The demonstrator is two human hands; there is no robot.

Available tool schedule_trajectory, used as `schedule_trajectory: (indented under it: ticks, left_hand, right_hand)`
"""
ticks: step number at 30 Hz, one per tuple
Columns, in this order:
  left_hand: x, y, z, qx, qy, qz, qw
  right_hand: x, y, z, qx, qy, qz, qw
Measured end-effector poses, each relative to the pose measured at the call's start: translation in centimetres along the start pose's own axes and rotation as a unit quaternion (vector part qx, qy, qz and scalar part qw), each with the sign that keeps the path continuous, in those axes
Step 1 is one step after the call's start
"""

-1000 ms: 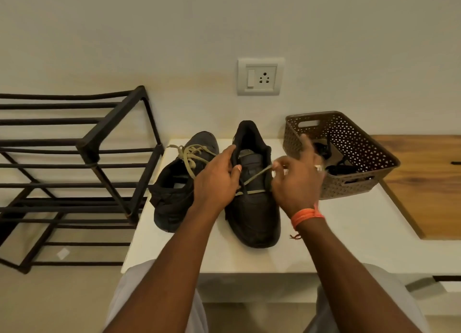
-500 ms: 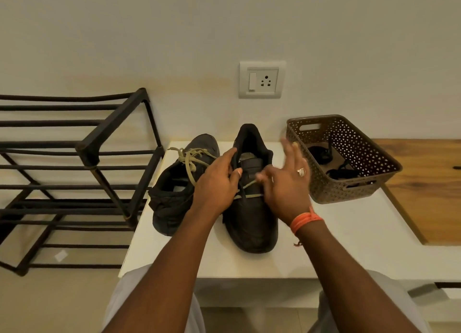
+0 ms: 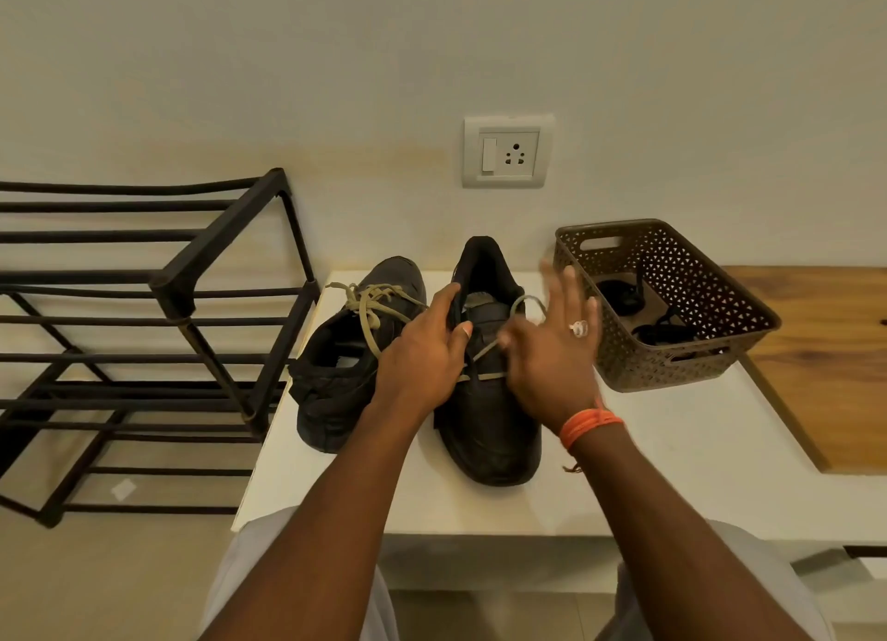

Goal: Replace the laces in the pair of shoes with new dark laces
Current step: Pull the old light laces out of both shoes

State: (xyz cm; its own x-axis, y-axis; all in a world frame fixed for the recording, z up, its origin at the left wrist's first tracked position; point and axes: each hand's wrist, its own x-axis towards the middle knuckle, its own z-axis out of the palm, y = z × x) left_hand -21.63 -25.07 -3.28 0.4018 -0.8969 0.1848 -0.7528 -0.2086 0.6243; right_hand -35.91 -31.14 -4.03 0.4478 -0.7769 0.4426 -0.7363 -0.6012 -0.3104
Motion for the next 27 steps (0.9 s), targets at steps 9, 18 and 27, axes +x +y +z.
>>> schedule_trajectory:
  ticks: [9,18,27]
  left_hand:
    - [0.1,0.3,0.2,0.006,0.002,0.003,1.000]
    - [-0.1,-0.2,-0.2,0.009,0.003,0.015,1.000]
    - [0.2,0.2,0.4,-0.047,0.012,-0.001,0.999]
  right_hand:
    - [-0.2,-0.2,0.0,0.026,-0.009,-0.031,0.999]
    - [-1.0,-1.2,1.5,0.027,-0.103,-0.079,0.991]
    - [0.9,1.2,-1.8,0.096,0.117,0.097,0.984]
